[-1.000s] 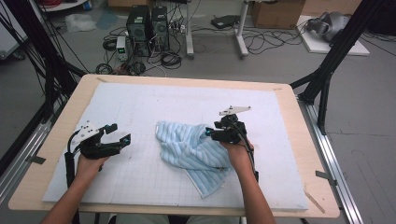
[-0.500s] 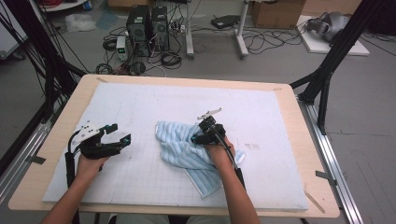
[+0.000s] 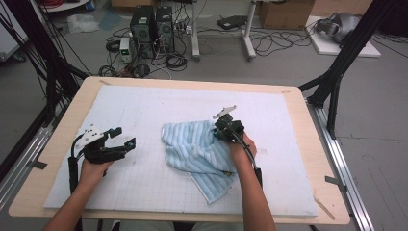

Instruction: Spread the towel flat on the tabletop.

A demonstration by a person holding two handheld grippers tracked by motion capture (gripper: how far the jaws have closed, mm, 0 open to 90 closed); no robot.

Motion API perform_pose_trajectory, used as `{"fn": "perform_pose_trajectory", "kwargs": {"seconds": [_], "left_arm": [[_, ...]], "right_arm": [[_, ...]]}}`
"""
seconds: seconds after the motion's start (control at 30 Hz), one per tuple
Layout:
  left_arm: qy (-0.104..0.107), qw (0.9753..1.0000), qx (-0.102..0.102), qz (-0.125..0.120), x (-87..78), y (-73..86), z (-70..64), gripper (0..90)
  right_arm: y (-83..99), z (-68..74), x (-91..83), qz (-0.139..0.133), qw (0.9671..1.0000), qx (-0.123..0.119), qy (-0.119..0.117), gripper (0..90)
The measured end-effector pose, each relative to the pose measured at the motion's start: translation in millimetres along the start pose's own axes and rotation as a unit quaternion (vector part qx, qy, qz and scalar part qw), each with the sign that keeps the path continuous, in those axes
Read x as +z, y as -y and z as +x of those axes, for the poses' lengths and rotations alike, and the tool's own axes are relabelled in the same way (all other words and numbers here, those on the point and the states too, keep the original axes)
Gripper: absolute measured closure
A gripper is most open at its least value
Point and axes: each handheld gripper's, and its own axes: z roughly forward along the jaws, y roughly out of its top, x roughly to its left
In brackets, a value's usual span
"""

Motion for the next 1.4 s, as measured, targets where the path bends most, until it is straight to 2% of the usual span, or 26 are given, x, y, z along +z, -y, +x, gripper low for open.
{"fn": "perform_pose_trajectory", "kwargs": {"seconds": [0.03,0.07,0.1,0.13,0.2,0.23,0.27,0.3,0.33,0.4,0.5,0.53,0.57,0.63,0.7,0.8,0.83,0.93,1.1,1.13,1.17,1.23,1.4], "left_arm": [[0.0,1.0,0.0,0.0,0.0,0.0,0.0,22.9],[0.001,1.0,0.001,0.001,0.3,-0.2,-0.5,22.9],[-0.001,1.0,0.002,0.001,0.6,-0.4,-1.1,23.1],[-0.005,1.0,0.001,0.002,0.9,-0.4,-1.8,23.1],[-0.014,0.9999,-0.001,0.007,0.3,-1.2,-2.0,26.4],[-0.018,0.9998,-0.005,0.008,-0.4,-1.7,-1.8,26.8],[-0.02,0.9997,-0.008,0.007,-0.6,-2.0,-1.8,26.8],[-0.019,0.9997,-0.014,0.006,-0.9,-2.4,-1.4,26.8],[-0.018,0.9996,-0.02,0.006,-0.6,-2.4,-1.3,26.8],[-0.014,0.9994,-0.032,0.008,1.6,-2.7,-1.1,26.9],[0.002,0.9989,-0.04,0.023,10.0,-7.9,-3.2,26.9],[0.008,0.9987,-0.045,0.024,13.8,-10.4,-4.6,26.9],[0.015,0.9984,-0.049,0.023,18.4,-13.3,-5.7,27.2],[0.026,0.9977,-0.059,0.023,30.2,-19.3,-9.3,27.2],[0.036,0.997,-0.063,0.025,44.2,-25.3,-13.7,27.1],[0.052,0.9958,-0.067,0.034,67.3,-33.5,-22.1,27.1],[0.054,0.9957,-0.067,0.034,73.2,-34.9,-24.4,27.0],[0.063,0.9945,-0.063,0.056,99.4,-39.6,-32.7,25.8],[0.061,0.9926,-0.056,0.089,136.7,-44.1,-42.9,25.4],[0.056,0.9922,-0.047,0.101,145.6,-45.4,-45.0,25.4],[0.054,0.9917,-0.047,0.107,151.1,-45.8,-46.4,25.5],[0.049,0.9899,-0.042,0.126,165.7,-45.8,-50.8,25.7],[0.036,0.9859,-0.015,0.162,189.2,-38.1,-62.3,26.3]], "right_arm": [[0.0,0.0,0.0,0.0,1.0,0.0,0.0,81.3],[0.3,-3.7,-1.3,0.002,0.9999,-0.003,0.012,81.3],[1.6,-12.1,-3.2,0.013,0.9993,-0.001,0.035,81.1],[1.6,-12.1,-3.2,0.013,0.9993,-0.001,0.035,81.1],[5.7,-23.5,-5.0,0.01,0.9983,0.009,0.057,80.8],[11.4,-32.3,-5.8,0.001,0.996,0.035,0.082,80.6],[11.4,-32.3,-5.8,0.001,0.996,0.035,0.082,80.6],[18.3,-38.7,-5.8,-0.014,0.9934,0.066,0.093,78.8],[18.3,-38.7,-5.8,-0.014,0.9934,0.066,0.093,78.8],[24.0,-40.7,-6.0,-0.037,0.9922,0.086,0.082,71.5],[33.9,-39.2,-15.0,-0.085,0.9879,0.116,0.058,55.3],[33.9,-39.2,-15.0,-0.085,0.9879,0.116,0.058,55.3],[37.7,-38.8,-23.3,-0.104,0.9856,0.124,0.05,50.4],[39.0,-38.0,-27.4,-0.109,0.9851,0.124,0.05,48.2],[44.7,-34.8,-44.0,-0.128,0.9844,0.113,0.044,46.1],[48.9,-32.5,-51.6,-0.134,0.9842,0.108,0.04,45.5],[52.1,-31.2,-55.5,-0.14,0.9841,0.103,0.037,45.0],[59.0,-26.6,-61.4,-0.145,0.9839,0.099,0.033,44.1],[71.0,-21.0,-61.3,-0.153,0.983,0.1,0.02,41.4],[73.8,-20.1,-60.4,-0.155,0.9825,0.102,0.018,41.5],[76.6,-19.2,-58.8,-0.156,0.9818,0.107,0.014,41.5],[78.2,-19.5,-56.5,-0.15,0.9831,0.105,0.009,41.5],[79.6,-19.8,-58.4,-0.159,0.9816,0.106,0.005,41.5]]}}
